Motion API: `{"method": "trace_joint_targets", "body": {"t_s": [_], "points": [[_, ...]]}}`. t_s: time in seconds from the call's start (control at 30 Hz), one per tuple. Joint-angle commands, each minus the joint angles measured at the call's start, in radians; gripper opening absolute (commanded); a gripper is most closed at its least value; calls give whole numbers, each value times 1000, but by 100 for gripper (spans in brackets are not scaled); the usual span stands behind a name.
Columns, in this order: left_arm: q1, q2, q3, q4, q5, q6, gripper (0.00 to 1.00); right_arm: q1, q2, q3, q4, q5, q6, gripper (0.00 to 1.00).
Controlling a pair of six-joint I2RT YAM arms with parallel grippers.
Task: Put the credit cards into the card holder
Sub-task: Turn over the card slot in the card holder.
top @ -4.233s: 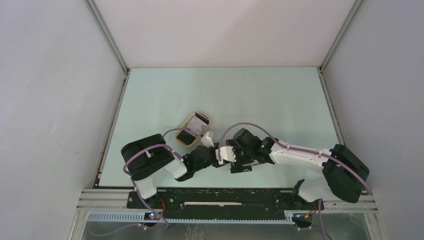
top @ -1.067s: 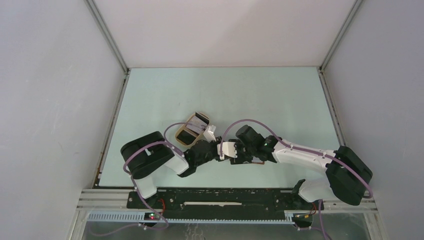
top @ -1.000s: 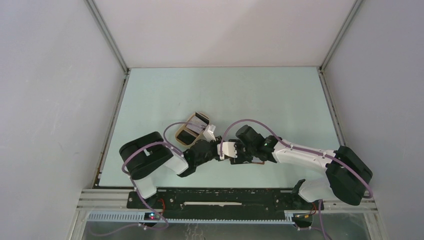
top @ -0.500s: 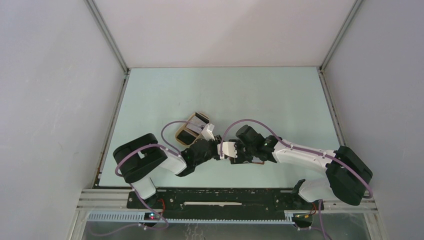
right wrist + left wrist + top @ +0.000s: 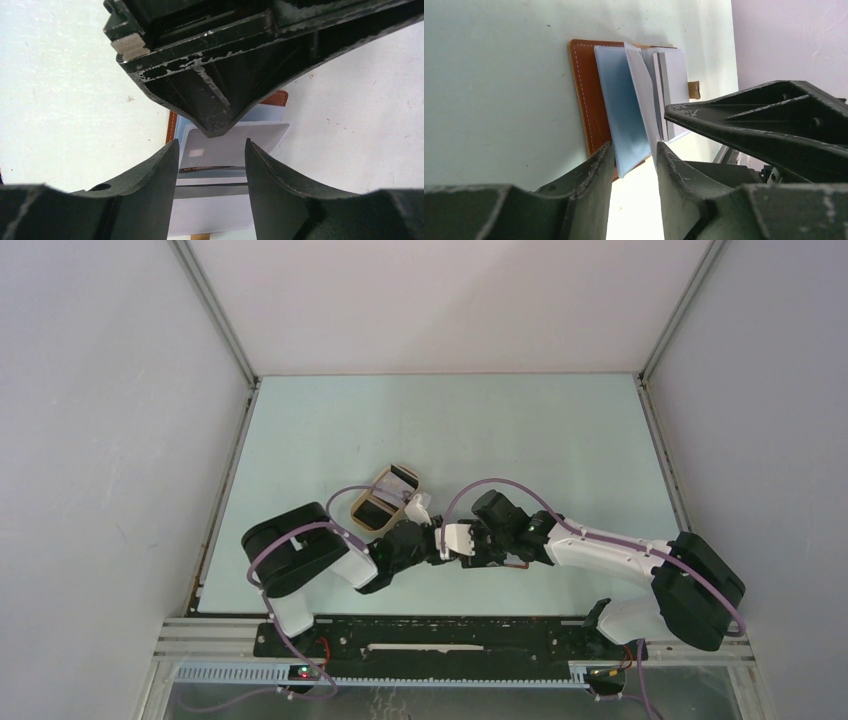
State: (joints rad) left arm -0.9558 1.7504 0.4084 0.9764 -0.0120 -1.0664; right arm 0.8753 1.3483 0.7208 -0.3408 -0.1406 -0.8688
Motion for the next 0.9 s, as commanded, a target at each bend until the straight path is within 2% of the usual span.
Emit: {"method": "trace_joint_targets", "body": {"t_s": [0.0,0.5,0.6,0.77,0.87], "points": [[6,33,57,75,43,-12,42,-9,-34,19,3,-5,6,59],[6,48,70,97,60,-18,40,-18,-35,29,-13,-16,16,62],[6,49,70,97,59,-17,39,-43,-44,44,-38,-45,24,70],[6,56,68,119,64,-11,35,-148,-113,67,-125,-200,22,80],[6,71,60,153,68,-15,26,-270,-179,83,-187,-352,23,84]]}}
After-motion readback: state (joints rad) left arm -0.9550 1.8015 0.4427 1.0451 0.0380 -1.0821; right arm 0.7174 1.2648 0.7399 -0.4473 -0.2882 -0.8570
